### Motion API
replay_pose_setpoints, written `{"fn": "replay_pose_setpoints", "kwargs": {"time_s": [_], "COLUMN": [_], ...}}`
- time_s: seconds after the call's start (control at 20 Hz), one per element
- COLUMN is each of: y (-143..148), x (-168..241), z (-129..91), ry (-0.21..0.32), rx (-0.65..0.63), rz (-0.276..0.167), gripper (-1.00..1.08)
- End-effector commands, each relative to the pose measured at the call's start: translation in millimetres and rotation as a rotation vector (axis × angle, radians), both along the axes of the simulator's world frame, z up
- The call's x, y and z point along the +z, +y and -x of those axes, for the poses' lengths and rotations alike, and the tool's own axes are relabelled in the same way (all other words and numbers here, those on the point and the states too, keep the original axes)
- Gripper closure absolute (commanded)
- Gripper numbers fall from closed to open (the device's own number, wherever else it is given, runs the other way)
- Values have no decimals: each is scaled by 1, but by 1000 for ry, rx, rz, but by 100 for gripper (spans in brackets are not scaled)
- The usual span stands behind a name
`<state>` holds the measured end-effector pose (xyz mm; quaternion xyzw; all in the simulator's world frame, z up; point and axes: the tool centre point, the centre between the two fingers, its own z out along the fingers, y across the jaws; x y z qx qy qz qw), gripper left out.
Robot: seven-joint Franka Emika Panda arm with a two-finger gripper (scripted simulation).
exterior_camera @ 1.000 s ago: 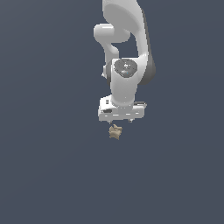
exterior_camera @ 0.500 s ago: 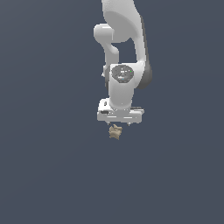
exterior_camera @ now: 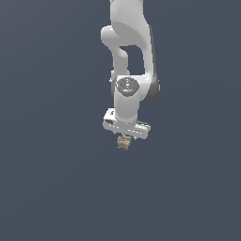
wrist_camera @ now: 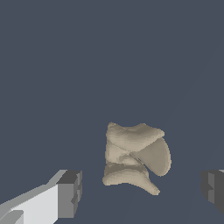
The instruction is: Pick up the object and move it to a goal position.
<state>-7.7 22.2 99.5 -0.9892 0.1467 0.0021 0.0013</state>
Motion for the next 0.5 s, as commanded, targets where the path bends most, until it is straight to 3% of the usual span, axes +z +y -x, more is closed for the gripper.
{"fn": "replay_pose_setpoints", "kwargs": {"time_s": [0.0, 0.45], "y": [-2, -4], "x": [-4, -9], "z": [0, 1], "ry": [-2, -3], "rx": [-38, -73], "rz": [2, 3], "gripper": [-92, -92]}}
